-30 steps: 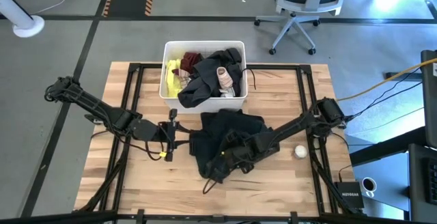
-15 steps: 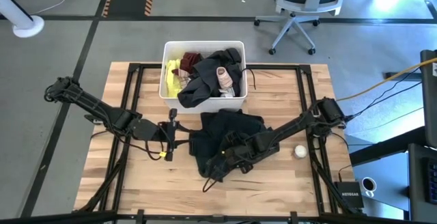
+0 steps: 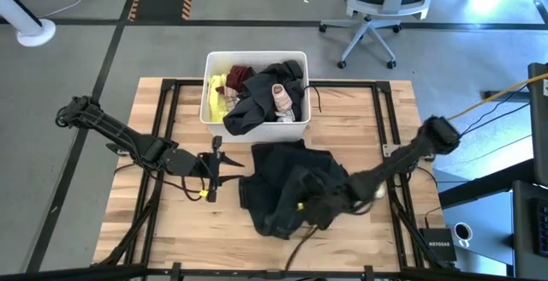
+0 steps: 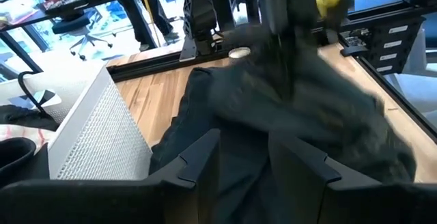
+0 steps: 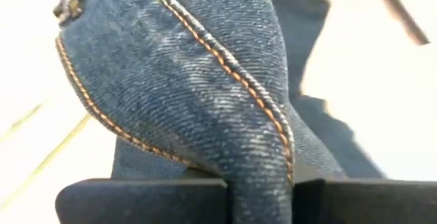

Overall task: Sort clothes
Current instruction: Put the dark blue jeans into the white laundry organizer

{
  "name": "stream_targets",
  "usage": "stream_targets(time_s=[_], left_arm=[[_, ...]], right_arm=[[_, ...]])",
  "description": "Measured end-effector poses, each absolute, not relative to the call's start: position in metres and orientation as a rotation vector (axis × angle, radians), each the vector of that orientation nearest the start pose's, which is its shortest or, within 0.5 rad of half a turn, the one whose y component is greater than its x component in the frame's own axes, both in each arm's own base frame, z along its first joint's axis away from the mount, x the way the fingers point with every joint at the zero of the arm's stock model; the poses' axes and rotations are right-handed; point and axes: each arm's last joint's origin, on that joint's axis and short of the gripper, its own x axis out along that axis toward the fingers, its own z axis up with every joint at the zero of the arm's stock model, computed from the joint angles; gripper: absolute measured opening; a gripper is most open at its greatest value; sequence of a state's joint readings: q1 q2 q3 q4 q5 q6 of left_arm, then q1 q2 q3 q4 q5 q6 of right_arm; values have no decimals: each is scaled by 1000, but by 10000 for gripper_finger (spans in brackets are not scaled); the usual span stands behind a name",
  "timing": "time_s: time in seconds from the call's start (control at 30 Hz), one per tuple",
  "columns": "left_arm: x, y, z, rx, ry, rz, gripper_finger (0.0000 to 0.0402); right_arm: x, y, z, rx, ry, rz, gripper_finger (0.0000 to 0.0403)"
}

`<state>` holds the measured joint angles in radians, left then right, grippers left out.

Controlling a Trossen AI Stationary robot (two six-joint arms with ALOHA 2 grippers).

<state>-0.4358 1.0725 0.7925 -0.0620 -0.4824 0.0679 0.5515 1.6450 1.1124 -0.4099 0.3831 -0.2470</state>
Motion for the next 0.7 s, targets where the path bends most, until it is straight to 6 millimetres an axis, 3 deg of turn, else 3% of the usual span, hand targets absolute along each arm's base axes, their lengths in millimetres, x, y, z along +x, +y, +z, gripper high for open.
stream_targets(time_s=[0.23, 0.47, 0.7], left_arm=[[218, -85, 294, 217, 305, 42, 120], [218, -85, 294, 217, 306, 43, 120], [218, -85, 294, 228, 306, 41, 120]], right_arm=[[264, 171, 308, -751, 565, 13, 18], [260, 168, 394, -840, 373, -97, 18], [256, 135, 477, -920, 281, -336, 18]])
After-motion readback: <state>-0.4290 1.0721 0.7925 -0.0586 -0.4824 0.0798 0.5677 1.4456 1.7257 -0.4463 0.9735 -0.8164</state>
